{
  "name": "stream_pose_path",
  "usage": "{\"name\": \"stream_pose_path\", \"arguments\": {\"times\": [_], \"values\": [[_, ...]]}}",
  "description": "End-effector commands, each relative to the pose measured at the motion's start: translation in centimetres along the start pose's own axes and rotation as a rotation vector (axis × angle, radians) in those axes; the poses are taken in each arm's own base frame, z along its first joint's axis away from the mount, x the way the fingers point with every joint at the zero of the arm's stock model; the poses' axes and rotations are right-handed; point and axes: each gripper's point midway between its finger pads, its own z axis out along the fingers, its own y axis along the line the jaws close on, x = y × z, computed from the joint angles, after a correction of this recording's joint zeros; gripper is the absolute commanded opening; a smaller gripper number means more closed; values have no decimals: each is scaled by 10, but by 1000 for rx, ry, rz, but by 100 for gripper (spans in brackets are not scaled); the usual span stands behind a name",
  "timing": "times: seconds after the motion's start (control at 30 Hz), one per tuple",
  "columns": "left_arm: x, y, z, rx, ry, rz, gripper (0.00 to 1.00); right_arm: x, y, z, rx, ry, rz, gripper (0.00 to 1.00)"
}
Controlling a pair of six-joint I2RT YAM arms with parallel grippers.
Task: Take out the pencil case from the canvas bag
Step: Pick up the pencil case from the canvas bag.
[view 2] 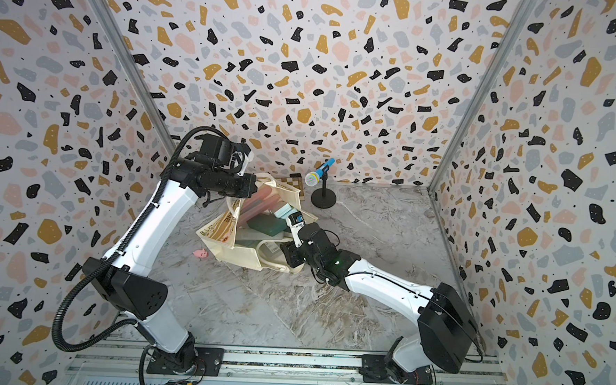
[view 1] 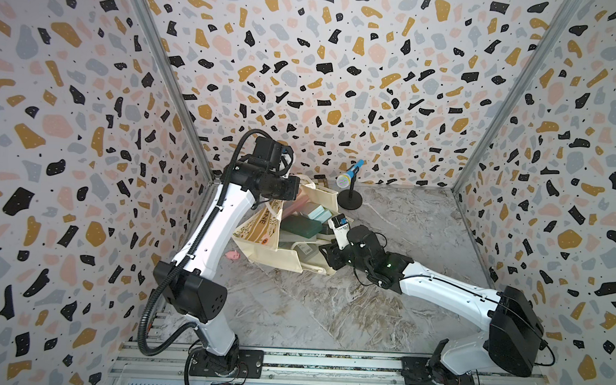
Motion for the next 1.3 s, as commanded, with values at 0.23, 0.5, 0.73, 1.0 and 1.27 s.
{"name": "stream_pose_path", "arguments": {"times": [0.23,0.5,0.73,1.0,1.27], "values": [[-5,-6,-15,17,-42,-3,0,-56,14,17,-32,-26,-135,77],[-5,-4,-15,9,-42,-4,0,-53,-13,43,1,76,-155,87],[-4,-4,-13,10,-33,-4,0,-53,-5,59,-53,102,-169,90],[-3,-4,-13,10,-29,-4,0,-51,0,74,-59,128,-192,89],[-3,-3,-13,6,-28,-5,0,-38,-9,85,26,188,-225,88]]}}
